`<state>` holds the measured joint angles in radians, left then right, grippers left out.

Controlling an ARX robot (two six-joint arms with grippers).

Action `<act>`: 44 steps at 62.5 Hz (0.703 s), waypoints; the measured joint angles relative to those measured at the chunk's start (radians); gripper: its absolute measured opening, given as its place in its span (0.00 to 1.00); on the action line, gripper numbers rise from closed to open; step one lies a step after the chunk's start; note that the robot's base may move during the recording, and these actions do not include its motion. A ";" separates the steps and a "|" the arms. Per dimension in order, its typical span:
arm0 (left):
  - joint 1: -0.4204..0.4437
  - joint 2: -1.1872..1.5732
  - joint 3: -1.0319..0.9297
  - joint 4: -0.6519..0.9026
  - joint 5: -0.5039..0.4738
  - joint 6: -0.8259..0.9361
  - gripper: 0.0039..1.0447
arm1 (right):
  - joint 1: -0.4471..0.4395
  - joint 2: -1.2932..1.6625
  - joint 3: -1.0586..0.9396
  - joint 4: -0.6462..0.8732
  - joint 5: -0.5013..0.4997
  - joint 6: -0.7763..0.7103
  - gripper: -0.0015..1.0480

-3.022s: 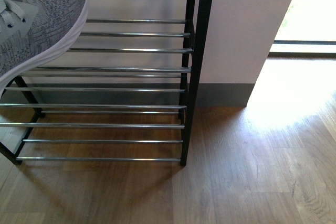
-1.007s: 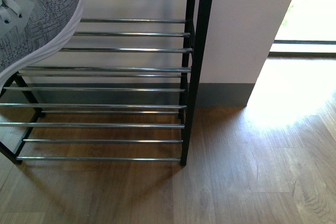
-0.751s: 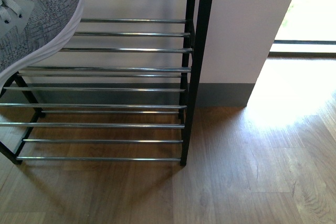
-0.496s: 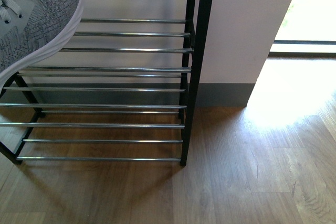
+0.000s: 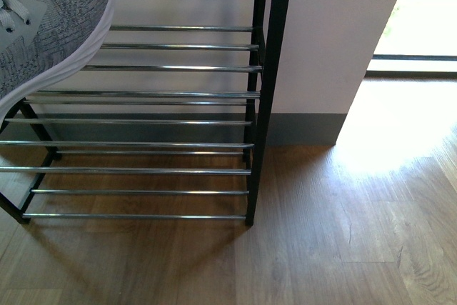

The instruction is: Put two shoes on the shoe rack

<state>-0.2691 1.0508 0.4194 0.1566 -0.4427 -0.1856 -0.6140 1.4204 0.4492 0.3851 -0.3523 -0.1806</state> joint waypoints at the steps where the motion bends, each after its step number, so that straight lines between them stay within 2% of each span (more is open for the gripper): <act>1: 0.000 0.000 0.000 0.000 0.000 0.000 0.01 | 0.000 0.000 0.000 0.000 0.000 0.000 0.03; 44: -0.002 -0.002 0.000 0.000 0.003 0.000 0.01 | -0.003 0.000 0.000 0.000 0.006 0.000 0.03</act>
<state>-0.2707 1.0492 0.4194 0.1566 -0.4400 -0.1856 -0.6174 1.4204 0.4492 0.3851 -0.3462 -0.1806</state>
